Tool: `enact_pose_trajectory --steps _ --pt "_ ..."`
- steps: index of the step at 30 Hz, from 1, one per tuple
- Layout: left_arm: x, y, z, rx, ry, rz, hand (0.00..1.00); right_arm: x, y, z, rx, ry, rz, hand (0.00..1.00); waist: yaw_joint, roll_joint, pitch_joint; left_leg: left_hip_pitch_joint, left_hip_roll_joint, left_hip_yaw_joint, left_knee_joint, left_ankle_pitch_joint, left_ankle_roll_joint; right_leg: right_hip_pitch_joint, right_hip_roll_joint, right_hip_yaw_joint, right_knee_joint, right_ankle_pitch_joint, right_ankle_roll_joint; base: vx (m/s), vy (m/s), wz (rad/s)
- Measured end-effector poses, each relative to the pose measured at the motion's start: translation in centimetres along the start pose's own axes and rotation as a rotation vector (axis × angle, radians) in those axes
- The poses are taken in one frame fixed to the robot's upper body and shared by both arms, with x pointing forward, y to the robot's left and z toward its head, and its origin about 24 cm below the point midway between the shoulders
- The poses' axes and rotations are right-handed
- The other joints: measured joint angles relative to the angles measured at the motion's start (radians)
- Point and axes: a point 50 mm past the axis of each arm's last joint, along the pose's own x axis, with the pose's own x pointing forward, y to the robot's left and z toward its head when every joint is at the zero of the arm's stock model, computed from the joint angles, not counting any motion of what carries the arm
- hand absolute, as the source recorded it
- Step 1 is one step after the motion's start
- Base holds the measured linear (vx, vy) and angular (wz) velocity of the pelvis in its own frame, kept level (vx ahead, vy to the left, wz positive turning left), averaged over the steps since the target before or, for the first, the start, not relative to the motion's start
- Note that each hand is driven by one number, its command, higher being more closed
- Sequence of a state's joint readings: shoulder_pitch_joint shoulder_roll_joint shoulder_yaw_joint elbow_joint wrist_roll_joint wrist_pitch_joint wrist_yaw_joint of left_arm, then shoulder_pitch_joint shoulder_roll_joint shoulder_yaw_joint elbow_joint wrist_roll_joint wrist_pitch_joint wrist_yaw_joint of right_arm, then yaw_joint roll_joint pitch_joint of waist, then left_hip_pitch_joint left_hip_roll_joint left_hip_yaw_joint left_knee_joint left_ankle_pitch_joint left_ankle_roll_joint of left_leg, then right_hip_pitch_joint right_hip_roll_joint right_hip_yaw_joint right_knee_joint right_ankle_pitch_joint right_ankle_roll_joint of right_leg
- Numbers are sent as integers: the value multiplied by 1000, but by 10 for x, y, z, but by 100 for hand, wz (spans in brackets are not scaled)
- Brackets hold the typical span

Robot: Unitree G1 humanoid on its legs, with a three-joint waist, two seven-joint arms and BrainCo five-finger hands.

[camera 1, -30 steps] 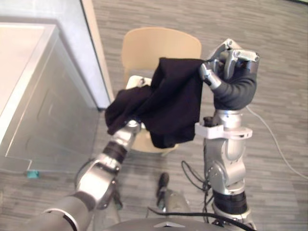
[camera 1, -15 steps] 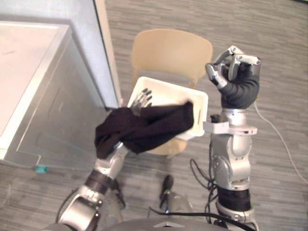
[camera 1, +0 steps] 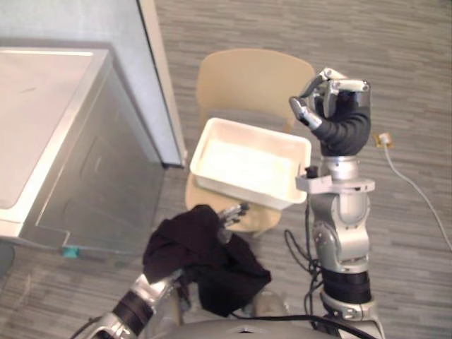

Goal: Pick up the laundry basket with both hands and put the clothes into the washing machine.

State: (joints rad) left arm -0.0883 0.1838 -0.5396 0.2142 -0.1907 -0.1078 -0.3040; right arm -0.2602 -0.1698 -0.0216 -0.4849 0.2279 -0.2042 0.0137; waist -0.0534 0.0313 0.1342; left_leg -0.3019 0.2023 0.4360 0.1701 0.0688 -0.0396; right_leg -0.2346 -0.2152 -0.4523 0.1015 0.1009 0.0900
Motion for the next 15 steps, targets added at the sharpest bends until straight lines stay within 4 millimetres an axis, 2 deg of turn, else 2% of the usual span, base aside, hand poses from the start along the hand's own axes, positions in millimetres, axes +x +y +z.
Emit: enact_pose_trajectory --steps 3,4,11,15 --pt "2 9 8 -11 -45 75 0 0 0 0 -1 -1 -4 100 -3 1 -1 0 -3 -1 -1 -2 -4 0 -3 -1 1 -1 -3 0 0 0" --pt "2 11 11 -11 -58 87 100 0 -1 0 -1 -1 -5 100 -4 1 -2 0 -4 -1 -1 -2 -3 0 -4 -1 1 -1 -2 0 0 0" --pt "9 21 61 -25 -304 200 100 -5 -6 -1 -56 17 -42 100 -5 12 -16 9 -12 -19 -10 9 5 22 -7 -19 -1 3 3 9 6 7" --pt "8 24 70 -44 -353 245 100 -13 -9 -5 -79 49 -86 100 -4 11 -18 15 -13 -20 -18 13 4 25 -7 -22 -1 0 5 7 5 2"
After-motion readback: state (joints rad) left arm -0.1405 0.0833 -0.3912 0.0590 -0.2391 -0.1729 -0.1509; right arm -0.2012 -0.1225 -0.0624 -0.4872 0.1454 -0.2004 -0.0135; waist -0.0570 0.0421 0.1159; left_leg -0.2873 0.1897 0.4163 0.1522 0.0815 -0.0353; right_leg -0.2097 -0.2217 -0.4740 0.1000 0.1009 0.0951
